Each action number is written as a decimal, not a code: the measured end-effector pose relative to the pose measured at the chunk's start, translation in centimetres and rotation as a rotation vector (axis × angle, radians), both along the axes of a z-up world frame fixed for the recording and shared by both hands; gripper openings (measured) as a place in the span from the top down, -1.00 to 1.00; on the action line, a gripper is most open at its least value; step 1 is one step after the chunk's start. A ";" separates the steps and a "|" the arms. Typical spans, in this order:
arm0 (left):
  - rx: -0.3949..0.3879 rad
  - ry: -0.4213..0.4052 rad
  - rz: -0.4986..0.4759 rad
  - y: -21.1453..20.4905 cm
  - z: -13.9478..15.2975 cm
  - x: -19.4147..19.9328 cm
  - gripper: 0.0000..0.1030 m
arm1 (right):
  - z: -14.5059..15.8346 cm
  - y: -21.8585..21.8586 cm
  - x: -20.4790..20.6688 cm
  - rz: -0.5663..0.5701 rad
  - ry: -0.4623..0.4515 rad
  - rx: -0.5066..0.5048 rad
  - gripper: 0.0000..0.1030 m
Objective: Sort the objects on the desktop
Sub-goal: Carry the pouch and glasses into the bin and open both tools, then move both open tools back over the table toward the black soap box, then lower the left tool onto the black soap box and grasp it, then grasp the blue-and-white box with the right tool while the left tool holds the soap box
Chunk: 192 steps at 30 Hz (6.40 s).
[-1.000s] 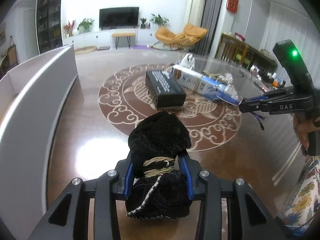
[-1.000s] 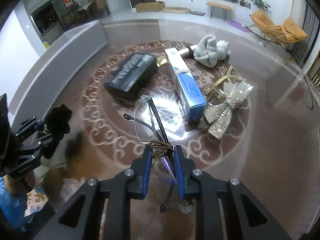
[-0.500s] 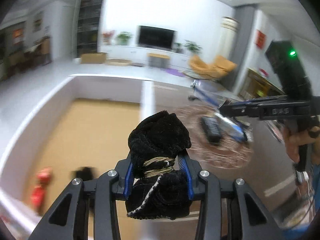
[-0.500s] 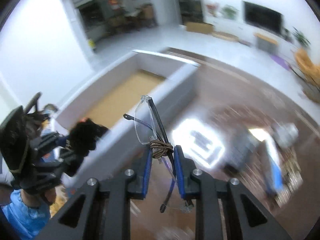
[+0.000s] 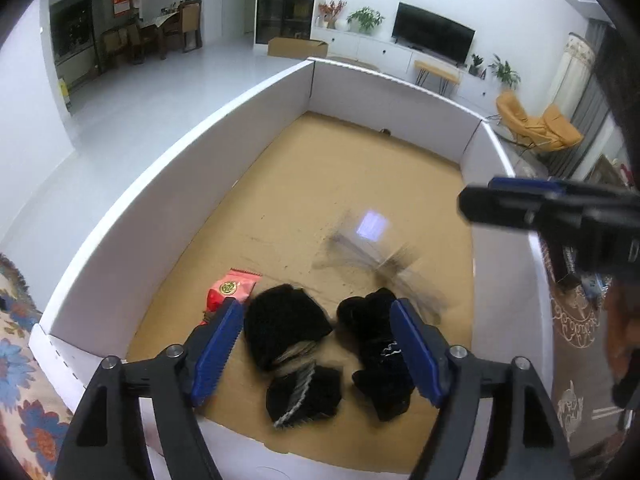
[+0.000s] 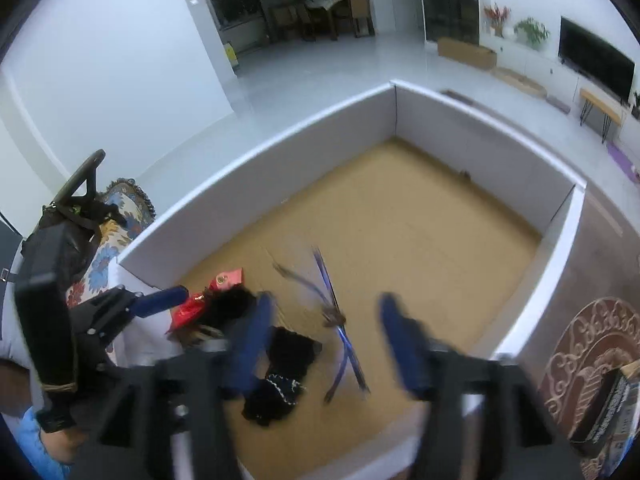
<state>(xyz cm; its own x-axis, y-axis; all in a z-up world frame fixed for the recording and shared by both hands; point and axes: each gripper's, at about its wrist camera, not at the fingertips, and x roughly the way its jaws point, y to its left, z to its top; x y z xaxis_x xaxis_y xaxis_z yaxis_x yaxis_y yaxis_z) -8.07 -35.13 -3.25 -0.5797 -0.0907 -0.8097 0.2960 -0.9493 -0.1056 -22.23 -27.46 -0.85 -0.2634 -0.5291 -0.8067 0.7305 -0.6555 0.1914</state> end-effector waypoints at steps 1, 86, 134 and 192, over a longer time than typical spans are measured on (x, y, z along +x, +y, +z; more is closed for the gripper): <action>-0.009 0.005 0.002 0.1 0.1 0.2 -0.64 | -0.2 0.4 0.0 -0.003 -0.004 -0.014 -0.34; -0.014 -0.032 -0.561 36.0 -5.7 -9.1 -1.00 | -11.9 47.8 8.6 -0.824 0.101 0.185 -1.00; -0.113 -0.183 -0.595 41.8 -7.9 -24.9 -0.81 | -11.8 47.8 8.6 -0.822 0.101 0.184 -1.00; -0.101 0.032 -0.508 31.5 -7.6 -6.9 -0.13 | -6.6 37.8 -6.7 -0.446 0.208 0.328 -0.87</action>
<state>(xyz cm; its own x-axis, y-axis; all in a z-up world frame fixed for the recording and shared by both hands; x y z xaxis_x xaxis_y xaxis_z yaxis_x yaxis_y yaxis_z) -14.96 -3.65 -10.90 -0.5956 0.1321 -0.7923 -0.2067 -0.9784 -0.0078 -28.91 10.33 -7.49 -0.5733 -0.0626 -0.8170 0.3711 -0.9088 -0.1908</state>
